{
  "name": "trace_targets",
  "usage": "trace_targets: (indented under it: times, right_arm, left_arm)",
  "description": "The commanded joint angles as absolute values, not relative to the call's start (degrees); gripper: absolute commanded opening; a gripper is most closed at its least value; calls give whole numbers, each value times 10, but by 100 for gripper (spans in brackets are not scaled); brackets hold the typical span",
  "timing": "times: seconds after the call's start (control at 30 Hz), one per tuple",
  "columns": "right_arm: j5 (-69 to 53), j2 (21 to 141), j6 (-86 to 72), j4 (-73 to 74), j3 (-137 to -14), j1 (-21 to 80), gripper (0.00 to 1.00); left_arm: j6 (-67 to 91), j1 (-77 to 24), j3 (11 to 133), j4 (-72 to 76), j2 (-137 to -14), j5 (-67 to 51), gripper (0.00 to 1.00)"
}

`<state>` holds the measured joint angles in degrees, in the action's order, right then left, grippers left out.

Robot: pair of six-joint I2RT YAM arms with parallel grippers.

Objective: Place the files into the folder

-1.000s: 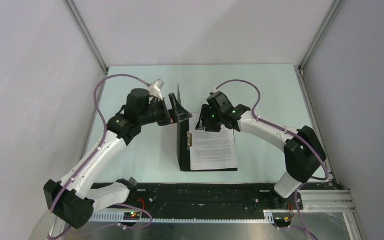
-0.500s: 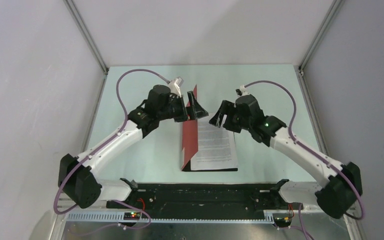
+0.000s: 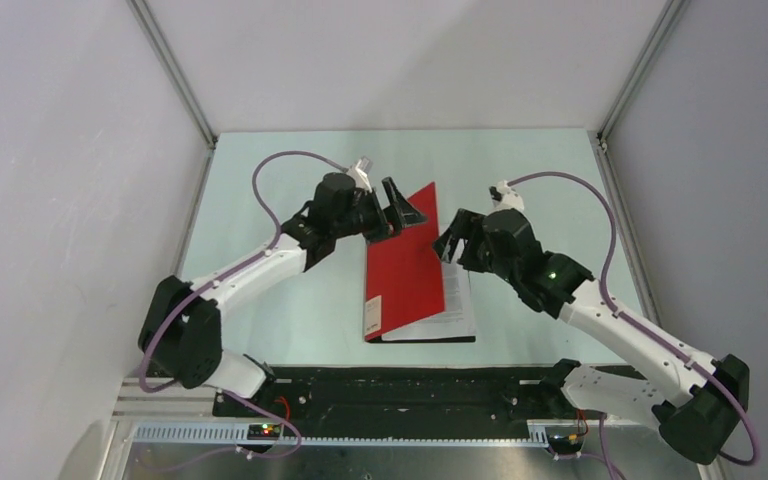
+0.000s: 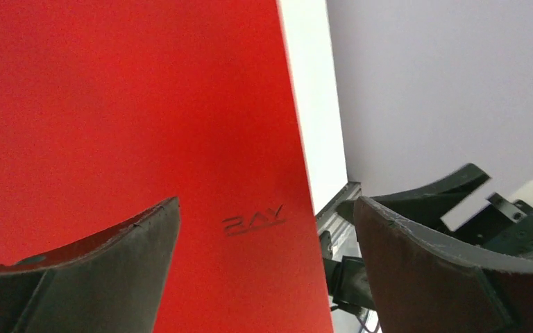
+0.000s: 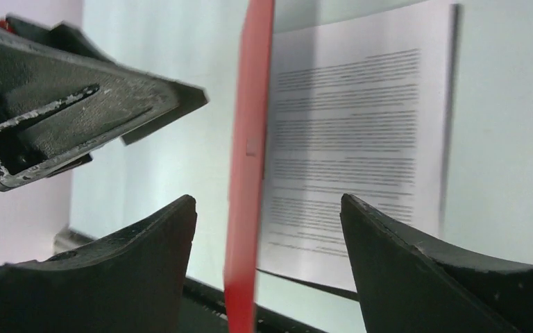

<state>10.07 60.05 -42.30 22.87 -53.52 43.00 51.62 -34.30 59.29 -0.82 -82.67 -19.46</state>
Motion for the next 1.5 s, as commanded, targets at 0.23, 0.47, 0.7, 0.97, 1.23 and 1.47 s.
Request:
trace_targets:
  times: [0.23,0.47,0.7,0.97,1.23,1.47]
  right_arm:
    - [150,526,-421,302,-471,328,86]
    - [127,558,-414,291,-459,315,89]
    - [94,576,-405,257,-467,298,94]
    - [64,585,-397,245,-499,295,100]
    - [49,577,-395,209,-500,299,100]
    - [49,585,-383,208,-501,299,100]
  left_arm:
    - [533,-347,567,27,-988,-163,100]
    - [522,-355,576,27,-1059,-162,100]
    - [430,-356,648,-109,-960,-119,100]
    - [299,-355,707,-293,-772,30,100]
    - [262,-325,653,-364,-640,137,98]
    - [258,-296,614,-362,-589,136,98]
